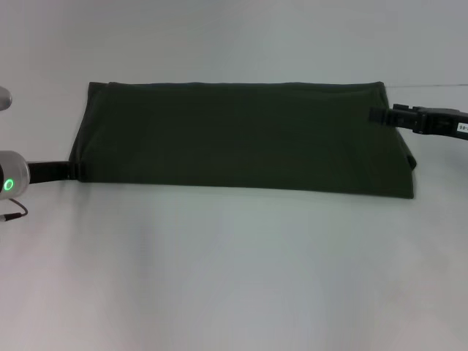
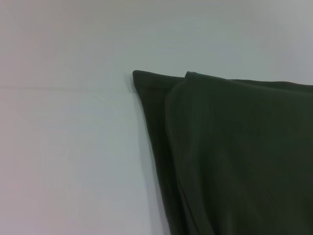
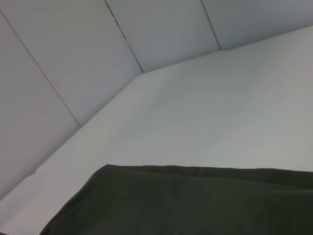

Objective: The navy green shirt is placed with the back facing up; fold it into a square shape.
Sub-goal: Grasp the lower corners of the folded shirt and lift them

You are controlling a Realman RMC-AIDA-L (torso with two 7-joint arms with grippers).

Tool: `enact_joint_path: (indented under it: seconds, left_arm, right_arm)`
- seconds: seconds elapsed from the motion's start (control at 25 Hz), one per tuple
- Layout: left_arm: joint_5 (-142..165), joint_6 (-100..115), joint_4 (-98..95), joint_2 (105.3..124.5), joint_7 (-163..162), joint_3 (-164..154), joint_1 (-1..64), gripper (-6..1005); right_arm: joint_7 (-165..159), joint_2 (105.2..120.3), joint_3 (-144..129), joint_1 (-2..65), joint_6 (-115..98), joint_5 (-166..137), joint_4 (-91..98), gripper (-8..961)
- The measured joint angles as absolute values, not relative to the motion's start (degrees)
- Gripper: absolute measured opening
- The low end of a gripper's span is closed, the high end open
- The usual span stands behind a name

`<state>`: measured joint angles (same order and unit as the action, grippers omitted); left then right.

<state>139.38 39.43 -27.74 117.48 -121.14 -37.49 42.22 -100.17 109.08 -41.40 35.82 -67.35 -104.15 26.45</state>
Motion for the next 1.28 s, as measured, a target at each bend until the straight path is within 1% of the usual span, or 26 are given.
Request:
enact_joint_path:
  seconds: [0.2,0.44,0.52,0.68,0.8,1.0,1.28]
  left_arm:
    - [139.40,43.07,-29.51,117.24,-121.39,-37.11,42.26,17]
    - [139.52,45.59,-30.19,116.38,-122.70,-37.27,42.14,17]
    - [139.67,46.46,-30.26,116.17,-122.71,-37.26,42.11,17]
    - [140.96,47.34,-30.44,116.00,-123.22,-36.98,42.11,18]
    - [141.88,47.70,-30.63,116.00,-123.80,-36.99,42.14,17]
    - [142.63,47.81,-30.67,115.86,-124.27,-37.11,42.24,17]
    - [142.65,48.26,-30.82,115.82,-124.28,-37.30,42.27,18]
  right_arm:
    - [-104.73,108.38,-41.47,35.95,-68.17,-106.66,27.90,761]
    - [-114.83,108.09,-41.49,36.42,-69.88,-114.74,32.67,760]
    - [-118.56,107.59,-41.49,36.94,-70.92,-117.77,33.65,760]
    - [-124.88,106.08,-41.48,38.28,-73.98,-123.22,34.16,760]
    - [-128.39,105.49,-41.48,38.92,-75.09,-127.07,34.54,759]
    - [-132.32,105.58,-41.48,39.71,-73.95,-133.11,34.98,759]
    - [-133.70,106.77,-41.48,40.53,-70.81,-137.73,34.28,758]
